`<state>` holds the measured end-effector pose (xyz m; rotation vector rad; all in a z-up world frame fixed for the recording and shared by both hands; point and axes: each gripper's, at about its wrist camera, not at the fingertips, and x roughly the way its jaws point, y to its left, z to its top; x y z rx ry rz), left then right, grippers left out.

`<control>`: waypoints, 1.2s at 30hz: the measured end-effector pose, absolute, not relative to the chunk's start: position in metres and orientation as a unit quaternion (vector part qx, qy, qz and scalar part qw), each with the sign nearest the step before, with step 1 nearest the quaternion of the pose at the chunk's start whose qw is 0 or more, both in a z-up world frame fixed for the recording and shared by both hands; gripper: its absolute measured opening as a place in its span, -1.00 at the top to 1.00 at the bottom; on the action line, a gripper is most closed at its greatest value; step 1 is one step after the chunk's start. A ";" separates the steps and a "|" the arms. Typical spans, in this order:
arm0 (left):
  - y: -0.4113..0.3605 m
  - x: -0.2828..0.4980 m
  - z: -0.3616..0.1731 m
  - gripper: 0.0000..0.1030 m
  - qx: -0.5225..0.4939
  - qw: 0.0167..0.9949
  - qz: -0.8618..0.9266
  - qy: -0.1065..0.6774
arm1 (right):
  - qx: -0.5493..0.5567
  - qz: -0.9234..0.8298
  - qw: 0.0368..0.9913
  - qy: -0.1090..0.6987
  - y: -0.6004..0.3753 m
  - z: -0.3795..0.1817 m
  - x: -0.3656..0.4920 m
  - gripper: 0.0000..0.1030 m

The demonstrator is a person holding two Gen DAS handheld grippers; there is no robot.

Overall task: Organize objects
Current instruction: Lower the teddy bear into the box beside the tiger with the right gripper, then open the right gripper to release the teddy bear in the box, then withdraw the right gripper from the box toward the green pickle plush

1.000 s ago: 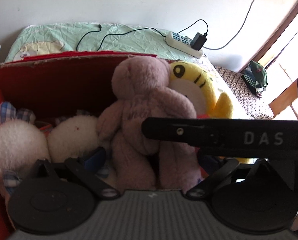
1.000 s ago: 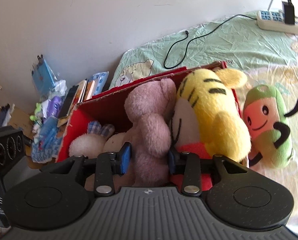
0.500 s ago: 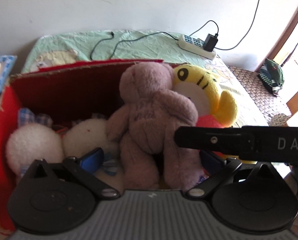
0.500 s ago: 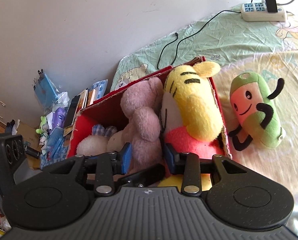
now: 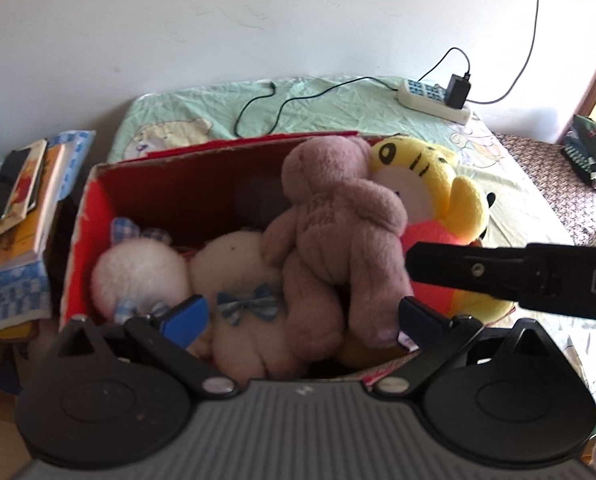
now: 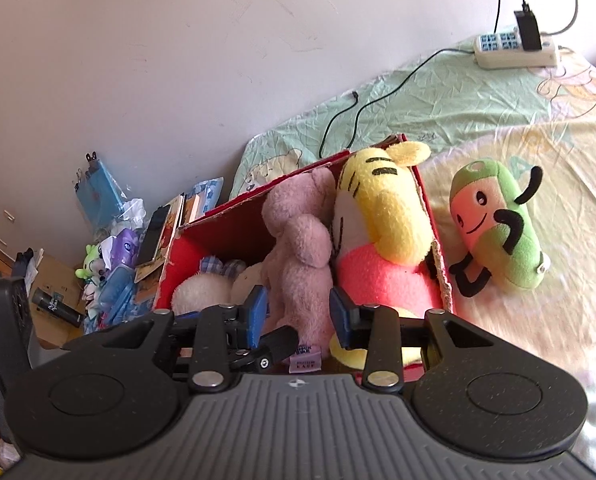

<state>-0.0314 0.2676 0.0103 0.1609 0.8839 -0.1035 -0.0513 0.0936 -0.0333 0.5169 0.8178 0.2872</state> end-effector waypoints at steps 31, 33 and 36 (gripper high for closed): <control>0.275 -0.089 -0.024 -0.95 0.102 0.873 0.039 0.475 | 0.180 0.128 0.885 0.409 0.124 -0.054 -0.101 0.24; 0.276 -0.089 -0.029 -0.95 0.097 0.869 0.036 0.485 | 0.175 0.119 0.886 0.411 0.126 -0.058 -0.106 0.20; 0.274 -0.090 -0.037 -0.95 0.096 0.863 0.034 0.495 | 0.165 0.100 0.889 0.414 0.125 -0.064 -0.112 0.12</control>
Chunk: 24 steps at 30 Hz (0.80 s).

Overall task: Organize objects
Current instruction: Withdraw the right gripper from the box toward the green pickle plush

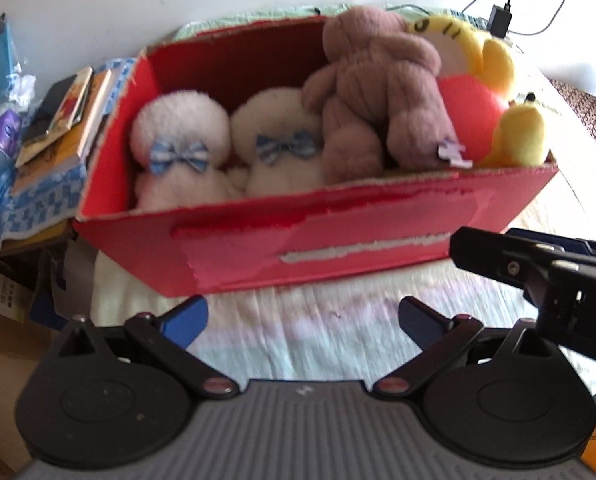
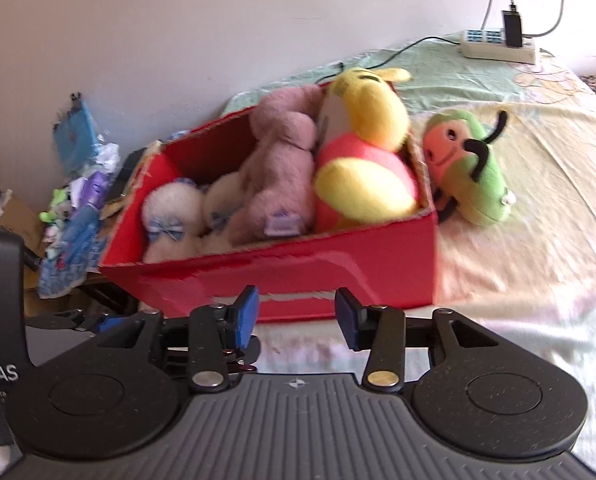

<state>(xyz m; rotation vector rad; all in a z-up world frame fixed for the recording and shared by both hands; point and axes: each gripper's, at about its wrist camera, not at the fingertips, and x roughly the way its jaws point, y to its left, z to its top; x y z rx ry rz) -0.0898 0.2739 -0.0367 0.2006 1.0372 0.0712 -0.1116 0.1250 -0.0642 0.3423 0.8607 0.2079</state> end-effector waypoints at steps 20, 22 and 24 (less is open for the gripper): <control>0.212 -0.088 -0.071 -0.95 0.106 0.837 0.030 0.535 | 0.201 0.096 0.854 0.471 0.069 -0.099 -0.116 0.10; 0.201 -0.086 -0.076 -0.95 0.105 0.834 0.028 0.542 | 0.203 0.099 0.850 0.475 0.058 -0.101 -0.115 0.10; 0.188 -0.084 -0.081 -0.95 0.110 0.831 0.029 0.545 | 0.205 0.099 0.849 0.478 0.047 -0.103 -0.114 0.10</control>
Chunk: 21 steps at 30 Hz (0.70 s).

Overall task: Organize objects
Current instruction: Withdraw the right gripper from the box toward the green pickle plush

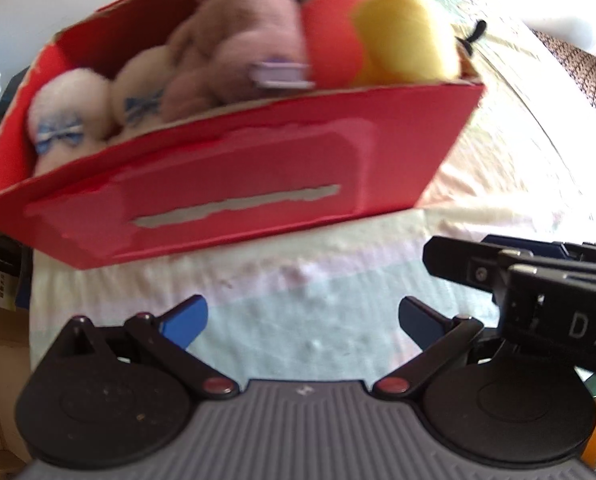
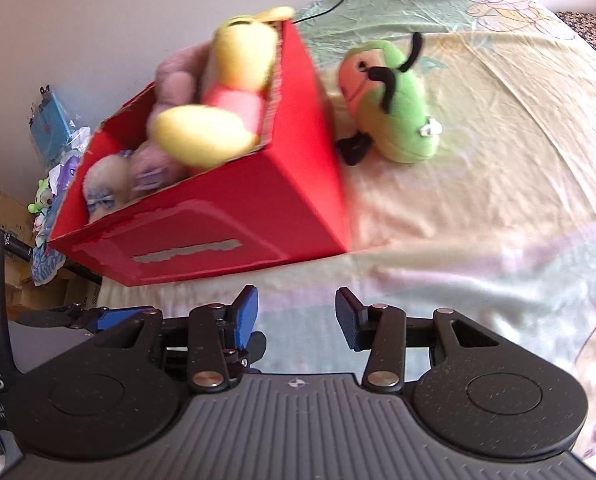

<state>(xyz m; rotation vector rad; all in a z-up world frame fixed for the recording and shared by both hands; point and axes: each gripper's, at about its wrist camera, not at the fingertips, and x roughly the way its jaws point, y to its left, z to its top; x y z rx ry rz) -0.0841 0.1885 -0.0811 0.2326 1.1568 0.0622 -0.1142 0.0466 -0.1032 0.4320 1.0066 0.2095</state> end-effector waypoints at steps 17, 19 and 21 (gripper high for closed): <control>0.101 -0.057 -0.121 -0.95 0.112 0.809 0.030 0.576 | 0.224 0.098 0.828 0.505 -0.050 -0.129 -0.098 0.10; 0.091 -0.053 -0.125 -0.95 0.110 0.808 0.024 0.579 | 0.230 0.096 0.826 0.506 -0.062 -0.133 -0.095 0.10; 0.082 -0.049 -0.127 -0.95 0.109 0.807 0.017 0.580 | 0.235 0.094 0.824 0.506 -0.073 -0.135 -0.092 0.10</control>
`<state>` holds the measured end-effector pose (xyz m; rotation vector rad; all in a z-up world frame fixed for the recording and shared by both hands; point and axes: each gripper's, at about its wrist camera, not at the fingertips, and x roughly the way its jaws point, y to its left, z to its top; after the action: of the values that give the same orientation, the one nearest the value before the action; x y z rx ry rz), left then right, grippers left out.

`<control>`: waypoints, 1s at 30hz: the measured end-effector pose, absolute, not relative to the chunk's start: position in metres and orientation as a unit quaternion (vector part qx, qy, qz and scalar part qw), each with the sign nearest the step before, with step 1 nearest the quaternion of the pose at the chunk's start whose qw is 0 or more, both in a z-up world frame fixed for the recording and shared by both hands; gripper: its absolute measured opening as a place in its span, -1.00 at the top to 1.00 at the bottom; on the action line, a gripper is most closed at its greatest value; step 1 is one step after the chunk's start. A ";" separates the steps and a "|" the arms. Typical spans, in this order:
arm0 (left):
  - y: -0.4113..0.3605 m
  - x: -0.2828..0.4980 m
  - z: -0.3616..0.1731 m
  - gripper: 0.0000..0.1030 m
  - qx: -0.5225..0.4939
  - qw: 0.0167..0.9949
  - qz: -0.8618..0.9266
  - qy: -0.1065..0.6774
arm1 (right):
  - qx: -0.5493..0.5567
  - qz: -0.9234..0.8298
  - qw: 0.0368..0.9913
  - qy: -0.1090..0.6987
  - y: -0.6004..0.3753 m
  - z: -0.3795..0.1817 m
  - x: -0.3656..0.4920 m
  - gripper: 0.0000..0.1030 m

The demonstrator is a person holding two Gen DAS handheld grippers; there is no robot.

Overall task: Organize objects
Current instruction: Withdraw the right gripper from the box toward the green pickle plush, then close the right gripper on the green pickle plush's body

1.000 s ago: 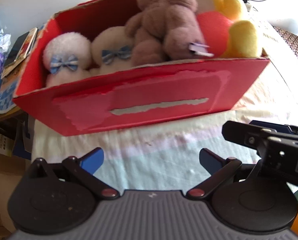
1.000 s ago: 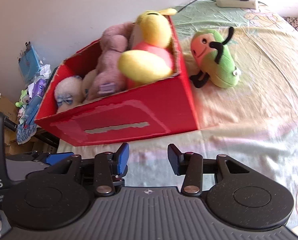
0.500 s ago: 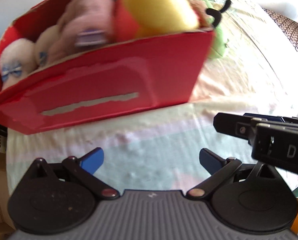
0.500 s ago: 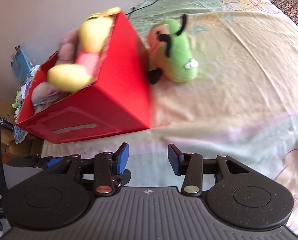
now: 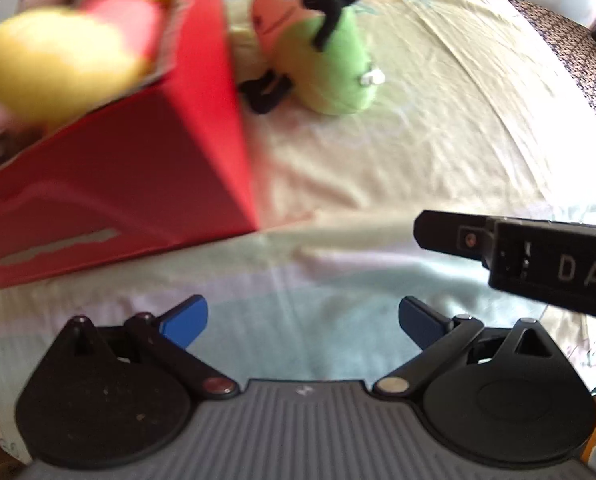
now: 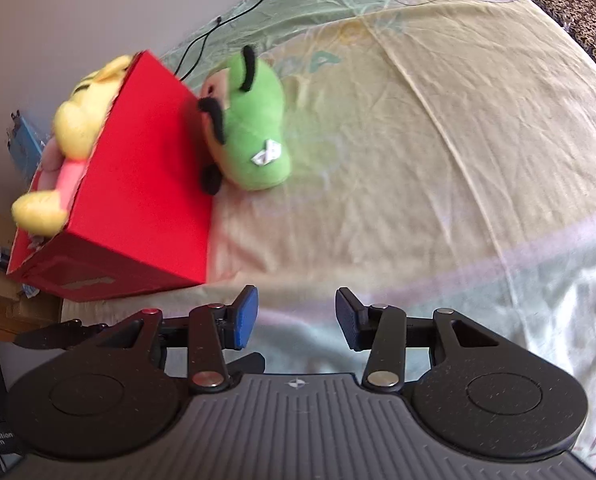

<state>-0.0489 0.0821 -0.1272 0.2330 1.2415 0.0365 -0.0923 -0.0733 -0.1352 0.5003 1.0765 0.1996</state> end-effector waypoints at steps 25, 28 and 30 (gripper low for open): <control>0.052 -0.040 -0.142 -0.96 0.065 0.840 -0.035 0.538 | 0.195 0.247 0.831 0.458 -0.071 -0.129 0.023 -0.21; 0.054 -0.041 -0.143 -0.95 0.065 0.843 -0.034 0.533 | 0.209 0.247 0.824 0.465 -0.070 -0.141 0.035 -0.16; 0.054 -0.042 -0.142 -0.95 0.071 0.845 -0.036 0.529 | 0.229 0.249 0.813 0.473 -0.073 -0.148 0.040 -0.06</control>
<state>-0.0417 0.0537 -0.1418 0.1504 1.1152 -0.0762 0.0405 -0.0725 -0.1482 0.4894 1.0104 0.5305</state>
